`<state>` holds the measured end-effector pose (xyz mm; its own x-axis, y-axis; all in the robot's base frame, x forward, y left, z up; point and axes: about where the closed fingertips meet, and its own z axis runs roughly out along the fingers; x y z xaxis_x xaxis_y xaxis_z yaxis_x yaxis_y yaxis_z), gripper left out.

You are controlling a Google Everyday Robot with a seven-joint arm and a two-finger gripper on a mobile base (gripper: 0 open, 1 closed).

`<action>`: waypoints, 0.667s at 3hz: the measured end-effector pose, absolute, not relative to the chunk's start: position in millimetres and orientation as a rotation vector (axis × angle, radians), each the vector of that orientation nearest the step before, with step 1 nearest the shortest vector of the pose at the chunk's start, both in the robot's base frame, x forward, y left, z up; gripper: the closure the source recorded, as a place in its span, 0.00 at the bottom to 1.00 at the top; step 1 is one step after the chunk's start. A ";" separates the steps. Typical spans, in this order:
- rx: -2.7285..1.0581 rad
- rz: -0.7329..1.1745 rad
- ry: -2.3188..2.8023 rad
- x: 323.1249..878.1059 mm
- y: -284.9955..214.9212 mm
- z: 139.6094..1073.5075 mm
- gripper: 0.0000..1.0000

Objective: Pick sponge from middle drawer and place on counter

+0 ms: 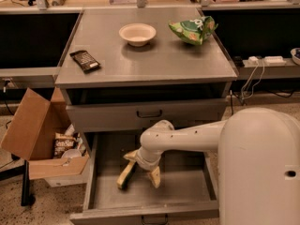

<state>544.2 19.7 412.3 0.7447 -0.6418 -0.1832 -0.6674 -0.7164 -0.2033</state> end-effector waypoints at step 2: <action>-2.708 0.183 0.919 545.9 45.7 392.2 0.00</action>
Offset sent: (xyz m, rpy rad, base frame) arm 0.0040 0.0413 -0.0265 0.0386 0.0100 0.1274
